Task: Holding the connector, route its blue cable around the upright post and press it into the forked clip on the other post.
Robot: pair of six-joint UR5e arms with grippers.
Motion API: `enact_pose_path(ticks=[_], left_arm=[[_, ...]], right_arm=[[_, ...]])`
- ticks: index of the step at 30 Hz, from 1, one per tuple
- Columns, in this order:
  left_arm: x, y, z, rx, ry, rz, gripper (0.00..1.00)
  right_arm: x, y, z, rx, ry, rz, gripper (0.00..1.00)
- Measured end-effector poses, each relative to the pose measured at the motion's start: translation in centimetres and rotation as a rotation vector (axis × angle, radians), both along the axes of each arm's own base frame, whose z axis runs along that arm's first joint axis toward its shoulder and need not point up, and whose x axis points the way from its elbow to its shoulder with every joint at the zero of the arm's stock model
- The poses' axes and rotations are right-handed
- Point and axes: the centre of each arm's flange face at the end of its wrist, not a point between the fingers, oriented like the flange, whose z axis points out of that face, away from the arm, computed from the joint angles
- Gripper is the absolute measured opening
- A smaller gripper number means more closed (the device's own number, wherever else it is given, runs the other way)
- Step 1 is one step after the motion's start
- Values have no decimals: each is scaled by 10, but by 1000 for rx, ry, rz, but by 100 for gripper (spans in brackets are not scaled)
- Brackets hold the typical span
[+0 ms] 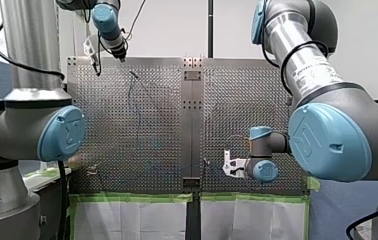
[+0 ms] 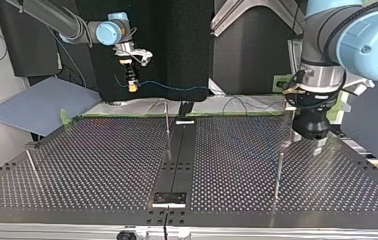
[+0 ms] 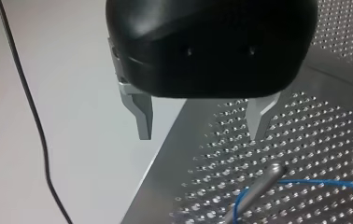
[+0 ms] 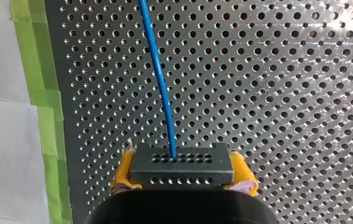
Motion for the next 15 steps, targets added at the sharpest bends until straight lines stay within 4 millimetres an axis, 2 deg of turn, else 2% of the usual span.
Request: enact_pose_path(ticks=[6, 15], left_arm=[[-3, -7, -3, 51, -20, 5, 100], [-7, -13, -28, 131, -17, 35, 100]], right_arm=[[1, 0, 0, -3, -2, 1, 0], [1, 0, 0, -4, -2, 1, 0]])
